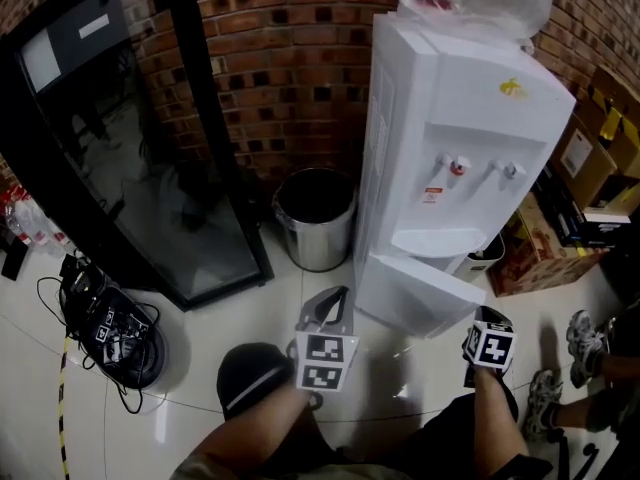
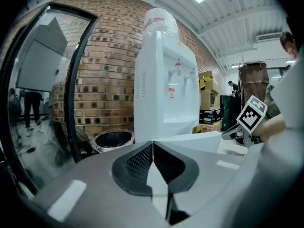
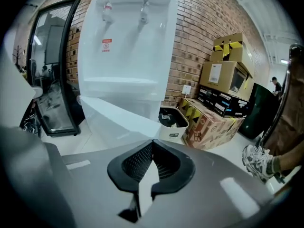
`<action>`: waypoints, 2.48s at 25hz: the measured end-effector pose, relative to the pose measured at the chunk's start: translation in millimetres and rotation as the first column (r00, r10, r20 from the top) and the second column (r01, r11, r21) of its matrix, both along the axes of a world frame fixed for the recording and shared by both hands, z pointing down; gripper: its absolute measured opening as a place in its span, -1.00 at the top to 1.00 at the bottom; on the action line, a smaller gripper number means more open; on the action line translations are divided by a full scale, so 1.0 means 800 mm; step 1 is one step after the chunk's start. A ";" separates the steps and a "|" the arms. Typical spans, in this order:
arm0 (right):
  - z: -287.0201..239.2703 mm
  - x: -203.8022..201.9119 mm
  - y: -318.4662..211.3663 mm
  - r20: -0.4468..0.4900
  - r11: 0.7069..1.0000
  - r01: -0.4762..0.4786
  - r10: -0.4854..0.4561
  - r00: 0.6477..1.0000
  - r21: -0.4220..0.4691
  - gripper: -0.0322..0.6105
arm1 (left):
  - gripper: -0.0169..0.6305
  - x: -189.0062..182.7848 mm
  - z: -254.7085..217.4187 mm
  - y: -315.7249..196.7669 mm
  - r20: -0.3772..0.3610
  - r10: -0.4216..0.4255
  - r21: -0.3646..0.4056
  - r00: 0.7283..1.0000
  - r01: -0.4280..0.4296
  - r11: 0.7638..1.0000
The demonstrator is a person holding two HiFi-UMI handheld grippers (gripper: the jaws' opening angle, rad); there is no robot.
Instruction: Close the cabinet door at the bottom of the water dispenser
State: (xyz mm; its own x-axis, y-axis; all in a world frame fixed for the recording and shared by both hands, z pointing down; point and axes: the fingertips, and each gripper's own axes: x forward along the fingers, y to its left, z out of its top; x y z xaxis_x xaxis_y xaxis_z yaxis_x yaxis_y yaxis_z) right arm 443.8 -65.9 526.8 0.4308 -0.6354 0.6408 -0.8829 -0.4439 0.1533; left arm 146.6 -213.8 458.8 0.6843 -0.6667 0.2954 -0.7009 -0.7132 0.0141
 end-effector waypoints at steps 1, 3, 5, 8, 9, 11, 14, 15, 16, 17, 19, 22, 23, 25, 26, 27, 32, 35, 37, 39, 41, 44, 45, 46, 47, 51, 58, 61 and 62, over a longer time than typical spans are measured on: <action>0.000 0.007 -0.005 0.004 1.000 -0.001 0.001 1.000 0.010 0.90 | 0.93 0.003 0.001 -0.004 0.001 -0.001 0.000 1.000 0.001 1.000; 0.001 0.021 -0.015 0.010 0.999 -0.008 0.007 1.000 0.037 0.90 | 0.94 0.010 0.003 -0.011 0.000 -0.001 -0.004 1.000 0.001 1.000; 0.001 0.035 -0.027 0.020 0.997 -0.018 0.017 1.000 0.075 0.90 | 0.94 0.017 0.005 -0.015 -0.004 0.005 -0.009 1.000 -0.005 1.000; 0.003 0.054 -0.050 0.041 0.992 -0.027 0.022 0.999 0.126 0.90 | 0.94 0.026 0.009 -0.015 0.008 0.018 -0.006 1.000 -0.018 1.000; 0.004 0.060 -0.058 0.045 0.990 -0.027 0.021 0.999 0.137 0.90 | 0.94 0.028 0.012 -0.014 0.015 0.019 -0.010 1.000 -0.019 1.000; 0.004 0.073 -0.074 0.049 0.987 -0.028 0.021 0.999 0.157 0.90 | 0.94 0.031 0.017 -0.013 0.024 0.020 -0.016 1.000 -0.020 1.000; 0.004 0.089 -0.093 0.070 0.979 -0.040 0.027 0.997 0.200 0.90 | 0.94 0.033 0.019 -0.013 0.027 0.016 -0.019 1.000 -0.016 1.000; 0.005 0.091 -0.099 0.078 0.976 -0.044 0.028 0.997 0.214 0.90 | 0.94 0.032 0.019 -0.014 0.026 0.013 -0.018 1.000 -0.012 1.000; 0.006 0.093 -0.105 0.086 0.973 -0.047 0.028 0.996 0.225 0.90 | 0.94 0.031 0.019 -0.014 0.028 0.009 -0.016 1.000 -0.009 1.000; 0.008 0.094 -0.111 0.093 0.971 -0.048 0.027 0.995 0.235 0.90 | 0.94 0.030 0.019 -0.016 0.031 0.005 -0.014 1.000 -0.005 1.000; 0.010 0.095 -0.123 0.103 0.967 -0.045 0.020 0.994 0.250 0.90 | 0.94 0.028 0.020 -0.019 0.037 -0.001 -0.012 0.999 0.001 1.000; 0.011 0.097 -0.138 0.105 0.963 -0.028 0.000 0.995 0.269 0.90 | 0.94 0.027 0.021 -0.024 0.040 -0.010 -0.016 0.999 0.011 1.000; 0.011 0.097 -0.142 0.101 0.962 -0.021 -0.007 0.995 0.273 0.90 | 0.94 0.028 0.020 -0.025 0.039 -0.012 -0.018 0.999 0.012 1.000; 0.010 0.097 -0.147 0.094 0.961 -0.013 -0.014 0.995 0.277 0.89 | 0.94 0.029 0.020 -0.026 0.038 -0.011 -0.017 0.999 0.011 1.000; 0.011 0.097 -0.148 0.097 0.960 -0.011 -0.017 0.995 0.281 0.89 | 0.94 0.030 0.021 -0.027 0.039 -0.009 -0.016 0.999 0.010 1.000; 0.011 0.097 -0.149 0.106 0.958 -0.011 -0.020 0.994 0.285 0.89 | 0.94 0.031 0.022 -0.027 0.041 -0.007 -0.016 0.999 0.008 1.000; -0.006 0.083 -0.143 0.121 0.953 0.003 -0.042 0.992 0.302 0.89 | 0.94 0.039 0.018 -0.022 0.033 0.011 -0.008 0.999 -0.011 1.000; -0.036 0.053 -0.138 0.084 0.949 0.055 -0.085 0.993 0.311 0.89 | 0.94 0.035 0.005 -0.016 0.012 0.014 0.003 1.000 -0.014 1.000; -0.066 0.022 -0.133 0.039 0.937 0.105 -0.125 0.991 0.333 0.90 | 0.94 0.026 -0.005 -0.012 -0.005 0.005 0.014 1.000 -0.005 1.000; -0.101 -0.010 -0.122 -0.016 0.916 0.150 -0.155 0.988 0.373 0.90 | 0.94 0.014 -0.014 -0.007 -0.024 -0.006 0.020 1.000 0.006 1.000; -0.136 -0.038 -0.106 -0.065 0.888 0.180 -0.169 0.983 0.422 0.90 | 0.94 0.001 -0.025 0.000 -0.049 -0.014 0.026 0.999 0.015 1.000; -0.178 -0.068 -0.074 -0.098 0.851 0.187 -0.159 0.982 0.491 0.90 | 0.94 -0.016 -0.044 0.015 -0.088 -0.019 0.039 0.996 0.023 0.999; -0.189 -0.075 -0.063 -0.107 0.840 0.184 -0.150 0.983 0.510 0.90 | 0.94 -0.022 -0.049 0.022 -0.098 -0.020 0.043 0.995 0.024 0.999; -0.199 -0.081 -0.050 -0.114 0.832 0.180 -0.141 0.983 0.525 0.90 | 0.94 -0.027 -0.053 0.028 -0.105 -0.019 0.047 0.994 0.024 0.999; -0.208 -0.088 -0.038 -0.119 0.824 0.177 -0.134 0.984 0.538 0.90 | 0.94 -0.032 -0.056 0.035 -0.110 -0.017 0.051 0.994 0.023 0.998; -0.241 -0.123 0.005 -0.144 0.792 0.192 -0.132 0.981 0.580 0.90 | 0.94 -0.054 -0.071 0.061 -0.121 -0.004 0.071 0.993 0.013 0.997; -0.254 -0.202 0.057 -0.181 0.772 0.272 -0.204 0.962 0.574 0.90 | 0.94 -0.095 -0.094 0.103 -0.135 -0.006 0.101 0.991 0.020 0.995; -0.253 -0.237 0.075 -0.172 0.766 0.297 -0.242 0.955 0.570 0.90 | 0.94 -0.108 -0.101 0.126 -0.135 0.007 0.117 0.991 0.009 0.993; -0.254 -0.249 0.080 -0.177 0.762 0.311 -0.256 0.950 0.567 0.90 | 0.94 -0.112 -0.103 0.132 -0.132 0.010 0.123 0.991 0.006 0.992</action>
State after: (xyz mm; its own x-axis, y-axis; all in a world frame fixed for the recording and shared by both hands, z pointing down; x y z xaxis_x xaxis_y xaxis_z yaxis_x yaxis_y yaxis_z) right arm 244.8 -2.3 323.7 0.2052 -0.9756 0.0784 -0.9787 -0.2036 0.0277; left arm 56.6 -108.1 376.5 0.7133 -0.6908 0.1179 -0.6972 -0.7167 0.0190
